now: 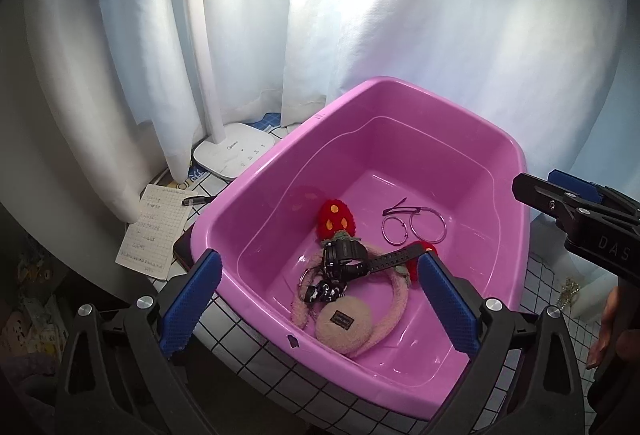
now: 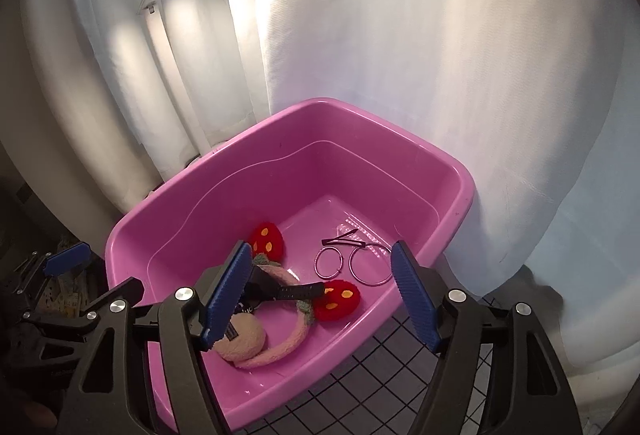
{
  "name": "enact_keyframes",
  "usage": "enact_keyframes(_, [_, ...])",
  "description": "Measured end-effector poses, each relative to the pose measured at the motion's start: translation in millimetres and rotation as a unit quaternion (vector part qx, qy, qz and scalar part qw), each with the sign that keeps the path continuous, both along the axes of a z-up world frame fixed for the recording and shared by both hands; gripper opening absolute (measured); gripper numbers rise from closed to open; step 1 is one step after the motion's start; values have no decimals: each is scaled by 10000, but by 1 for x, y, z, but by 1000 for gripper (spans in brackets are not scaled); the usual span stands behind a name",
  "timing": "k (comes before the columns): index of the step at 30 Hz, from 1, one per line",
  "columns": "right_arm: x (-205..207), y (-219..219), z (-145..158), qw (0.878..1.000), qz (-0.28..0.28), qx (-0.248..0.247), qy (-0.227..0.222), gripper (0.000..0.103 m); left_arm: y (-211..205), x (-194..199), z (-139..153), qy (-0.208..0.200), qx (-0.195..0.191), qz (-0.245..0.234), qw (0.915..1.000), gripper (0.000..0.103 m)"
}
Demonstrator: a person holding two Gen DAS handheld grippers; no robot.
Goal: Organize jewelry
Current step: 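Move both tools back over the table toward the hair tie and clips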
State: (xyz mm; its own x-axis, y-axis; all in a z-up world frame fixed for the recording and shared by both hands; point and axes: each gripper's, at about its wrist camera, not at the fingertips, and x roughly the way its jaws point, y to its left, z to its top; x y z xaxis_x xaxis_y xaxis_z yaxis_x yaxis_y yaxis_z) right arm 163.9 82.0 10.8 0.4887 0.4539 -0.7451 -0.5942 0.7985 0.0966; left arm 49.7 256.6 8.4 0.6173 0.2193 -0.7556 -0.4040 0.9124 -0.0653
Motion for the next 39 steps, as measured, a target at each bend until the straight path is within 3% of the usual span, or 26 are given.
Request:
enact_keyframes(10, [-50, -95, -6, 9978, -641, 160, -94, 69, -52, -27, 23, -499, 47, -407, 9979, 97])
enact_keyframes(18, [-68, -204, -27, 9931, -1161, -41, 151, 69, -123, -28, 15, -476, -272, -536, 9971, 97])
enact_keyframes(24, [-70, -294, -56, 9902, -1316, -175, 425, 69, -190, -28, -17, -172, -417, -196, 9988, 97])
enact_keyframes(29, [-67, -348, -83, 9916, -1111, -252, 611, 69, -244, -33, -53, 106, -479, 97, 9987, 97])
enact_keyframes(39, [-37, -377, -131, 9926, -823, -165, 883, 69, -296, -22, -110, 498, -490, 701, 9951, 97])
